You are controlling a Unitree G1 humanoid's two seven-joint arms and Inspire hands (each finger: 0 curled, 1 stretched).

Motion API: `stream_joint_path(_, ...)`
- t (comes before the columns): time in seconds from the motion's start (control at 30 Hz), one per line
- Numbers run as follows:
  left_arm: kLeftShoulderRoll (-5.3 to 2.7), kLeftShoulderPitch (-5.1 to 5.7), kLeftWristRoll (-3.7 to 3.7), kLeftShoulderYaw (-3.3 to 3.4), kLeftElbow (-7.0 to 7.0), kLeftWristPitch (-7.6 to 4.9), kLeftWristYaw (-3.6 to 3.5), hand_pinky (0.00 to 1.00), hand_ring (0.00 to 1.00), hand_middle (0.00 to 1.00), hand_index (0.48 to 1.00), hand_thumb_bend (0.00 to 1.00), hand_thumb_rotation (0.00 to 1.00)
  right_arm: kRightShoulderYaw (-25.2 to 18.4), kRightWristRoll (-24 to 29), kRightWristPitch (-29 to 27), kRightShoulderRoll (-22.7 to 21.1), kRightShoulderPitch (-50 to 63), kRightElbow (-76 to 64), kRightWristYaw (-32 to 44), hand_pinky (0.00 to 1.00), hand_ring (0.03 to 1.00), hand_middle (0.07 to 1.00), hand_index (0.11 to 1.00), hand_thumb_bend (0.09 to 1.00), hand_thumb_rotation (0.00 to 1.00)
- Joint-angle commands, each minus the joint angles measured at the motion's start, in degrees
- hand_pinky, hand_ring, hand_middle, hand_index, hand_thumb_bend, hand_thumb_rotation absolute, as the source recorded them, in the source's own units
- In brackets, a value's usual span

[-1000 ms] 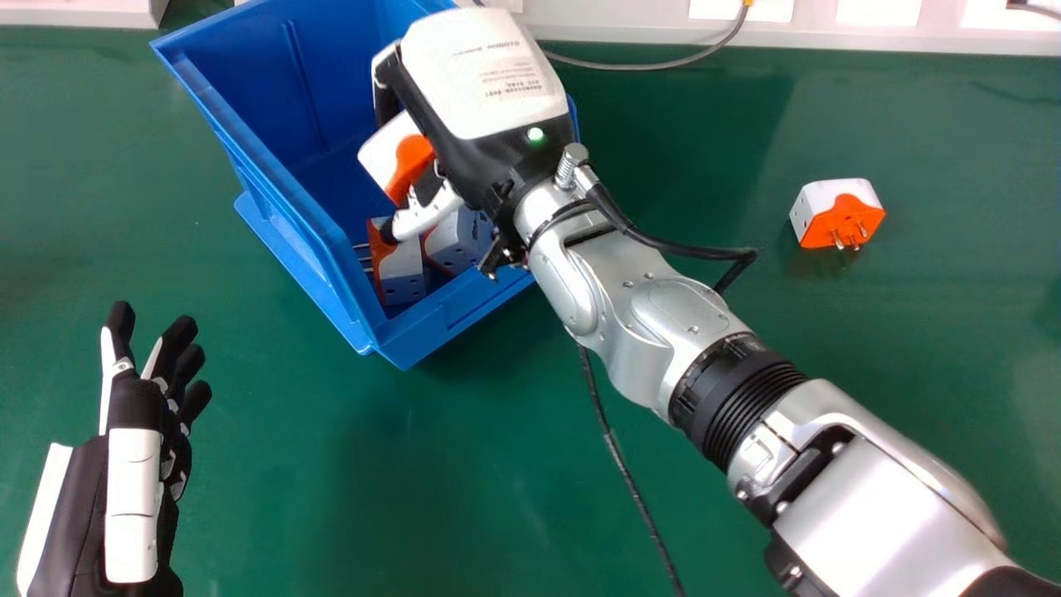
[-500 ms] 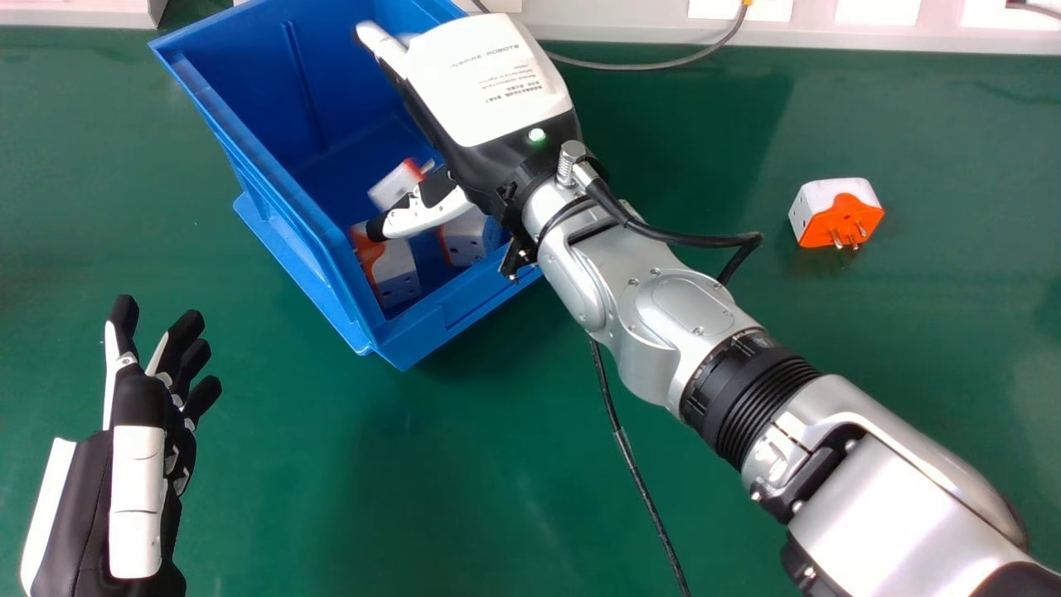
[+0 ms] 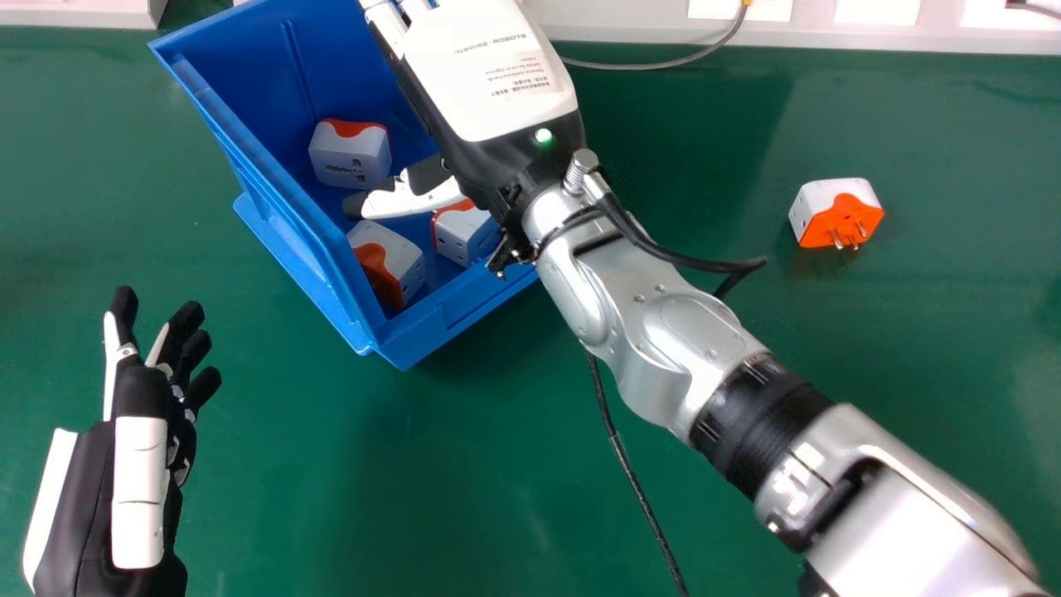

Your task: Pick all objects and put in blue box

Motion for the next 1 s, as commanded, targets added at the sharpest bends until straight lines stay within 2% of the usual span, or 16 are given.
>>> stream_joint_path(0.0, 0.49, -0.11, -0.54, 0.46, -0.25, -0.41, -0.13, 0.95, 0.96, 0.96, 1.0, 0.91, 1.0, -0.64, -1.21, 0.01, -1.94, 3.07, -7.38, -0.79, 1.0, 1.0, 1.0, 1.0, 0.554, 0.48)
stream_joint_path(0.13, 0.81, -0.77, -1.12, 0.89, 1.23, -0.88, -0.81, 0.95, 0.96, 0.96, 1.0, 0.91, 1.0, -1.72, -1.71, -0.46, -5.36, 10.47, -19.11, -0.22, 1.0, 1.0, 1.0, 1.0, 0.514, 0.47)
stream_joint_path(0.27, 0.85, -0.43, -1.54, 0.84, 0.15, -0.27, -0.93, 0.95, 0.97, 0.96, 1.0, 0.91, 1.0, -2.97, -1.87, -0.68, -7.38, 18.92, -29.33, -0.13, 1.0, 1.0, 1.0, 1.0, 0.467, 0.44)
stream_joint_path(0.37, 1.0, -0.24, -2.12, 0.98, -0.01, -0.12, -1.21, 0.96, 0.97, 0.97, 1.0, 0.91, 1.0, -4.06, -2.66, -0.5, -8.9, 26.61, -36.94, -0.23, 1.0, 1.0, 1.0, 1.0, 0.443, 0.43)
stream_joint_path(0.47, 0.87, 0.14, -2.35, 1.1, -0.54, 0.12, -1.35, 0.96, 0.97, 0.96, 1.0, 0.92, 1.0, -5.41, -3.32, -0.56, -10.55, 33.09, -43.06, 0.22, 1.0, 1.0, 1.0, 1.0, 0.429, 0.43)
stream_joint_path(0.57, 0.83, 0.33, -2.6, 1.33, -0.33, -0.08, -1.59, 0.96, 0.97, 0.96, 1.0, 0.92, 1.0, -7.46, -2.78, -1.33, -12.59, 40.22, -48.73, 0.63, 1.0, 1.0, 1.0, 1.0, 0.425, 0.44)
stream_joint_path(0.73, 0.78, 0.53, -2.66, 1.43, -0.26, -0.4, -1.76, 0.96, 0.97, 0.97, 1.0, 0.91, 1.0, -11.97, -3.15, -2.26, -15.23, 48.14, -50.27, -1.37, 1.0, 1.0, 1.0, 1.0, 0.435, 0.43)
stream_joint_path(0.97, 0.73, 0.51, -3.13, 1.62, 0.07, -0.62, -2.16, 0.96, 0.97, 0.97, 1.0, 0.89, 1.0, -19.57, -3.21, 1.86, -16.07, 51.13, -46.91, -1.45, 1.0, 1.0, 1.0, 1.0, 0.444, 0.43)
